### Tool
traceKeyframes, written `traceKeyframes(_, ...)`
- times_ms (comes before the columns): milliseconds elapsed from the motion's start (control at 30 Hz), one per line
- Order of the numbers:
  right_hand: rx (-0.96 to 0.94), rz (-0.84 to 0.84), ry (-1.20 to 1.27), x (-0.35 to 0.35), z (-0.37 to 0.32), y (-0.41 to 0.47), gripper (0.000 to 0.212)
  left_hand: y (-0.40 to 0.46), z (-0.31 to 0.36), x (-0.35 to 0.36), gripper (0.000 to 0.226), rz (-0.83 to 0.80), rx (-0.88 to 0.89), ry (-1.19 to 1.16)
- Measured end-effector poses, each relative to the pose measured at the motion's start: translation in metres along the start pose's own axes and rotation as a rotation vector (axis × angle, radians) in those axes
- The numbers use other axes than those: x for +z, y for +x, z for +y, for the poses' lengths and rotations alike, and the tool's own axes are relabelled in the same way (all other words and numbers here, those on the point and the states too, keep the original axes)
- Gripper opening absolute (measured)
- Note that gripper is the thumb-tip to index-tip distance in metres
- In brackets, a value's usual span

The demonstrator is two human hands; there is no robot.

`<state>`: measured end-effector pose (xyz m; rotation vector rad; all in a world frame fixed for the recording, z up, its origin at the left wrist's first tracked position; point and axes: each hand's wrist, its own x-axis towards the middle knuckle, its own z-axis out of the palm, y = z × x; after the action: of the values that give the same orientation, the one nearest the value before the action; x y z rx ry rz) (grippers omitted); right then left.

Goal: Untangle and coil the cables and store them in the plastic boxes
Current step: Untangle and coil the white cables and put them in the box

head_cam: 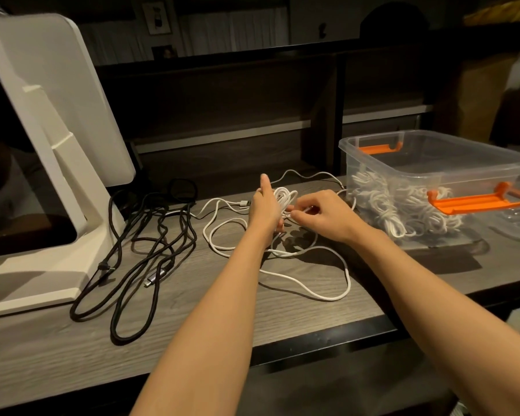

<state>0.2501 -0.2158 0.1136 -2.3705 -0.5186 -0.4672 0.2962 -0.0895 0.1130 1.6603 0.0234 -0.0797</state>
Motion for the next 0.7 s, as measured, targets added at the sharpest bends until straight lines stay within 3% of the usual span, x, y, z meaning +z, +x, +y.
traceKeyframes(167,0.017,-0.037,0.127,0.004,-0.006,-0.002,0.021,0.006,-0.010,0.000,0.033,0.150,0.153,0.159)
traceKeyframes(367,-0.085,0.118,0.118,0.004,0.000,-0.001,0.014,0.001,-0.008,-0.003,0.035,0.141,0.310,0.269)
traceKeyframes(467,-0.084,0.196,0.170,0.004,0.005,0.001,0.005,0.000,-0.008,-0.002,0.044,0.046,0.359,0.327)
traceKeyframes(600,0.031,0.254,0.238,0.000,0.012,0.003,0.021,-0.002,-0.008,0.002,0.061,-0.103,0.337,0.394)
traceKeyframes(700,0.127,0.194,0.256,0.001,0.018,0.005,0.018,-0.004,-0.007,-0.002,0.049,-0.252,0.298,0.333)
